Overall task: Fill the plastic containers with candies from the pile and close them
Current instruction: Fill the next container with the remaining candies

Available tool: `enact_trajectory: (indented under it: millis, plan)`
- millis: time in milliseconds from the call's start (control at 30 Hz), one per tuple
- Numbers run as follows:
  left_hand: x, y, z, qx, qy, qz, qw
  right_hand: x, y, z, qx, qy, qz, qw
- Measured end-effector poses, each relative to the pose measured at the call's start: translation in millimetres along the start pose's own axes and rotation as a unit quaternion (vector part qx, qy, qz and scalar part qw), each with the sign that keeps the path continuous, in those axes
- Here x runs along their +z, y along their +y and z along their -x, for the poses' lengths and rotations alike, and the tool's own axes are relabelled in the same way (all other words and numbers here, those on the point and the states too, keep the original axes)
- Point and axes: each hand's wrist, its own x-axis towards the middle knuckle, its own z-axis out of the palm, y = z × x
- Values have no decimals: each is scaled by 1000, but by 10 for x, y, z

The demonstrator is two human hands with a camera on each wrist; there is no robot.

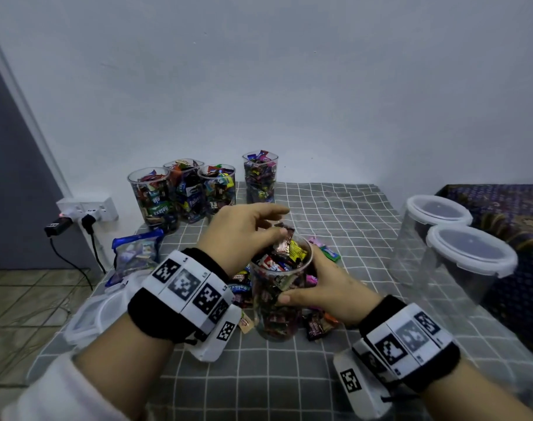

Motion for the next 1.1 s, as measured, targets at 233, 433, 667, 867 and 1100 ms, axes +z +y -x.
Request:
enact_trajectory:
  millis: [233, 433, 667, 867, 1100]
  plan:
    - [-55, 97, 22, 34, 24, -87, 995, 13, 40, -7, -7, 17, 29, 999]
    - [58, 130, 29, 62, -110, -190, 974, 31, 49, 13, -9, 25, 20, 999]
    - [-4, -12, 169, 38, 84, 24, 995, 74, 81, 52, -10, 17, -40, 999]
    - [84, -241, 313, -76, 0, 166, 983, 157, 142, 131, -29, 40, -26, 998]
    - [286, -405, 411, -113, -67, 199, 971, 54, 428, 421, 71, 96, 243, 963]
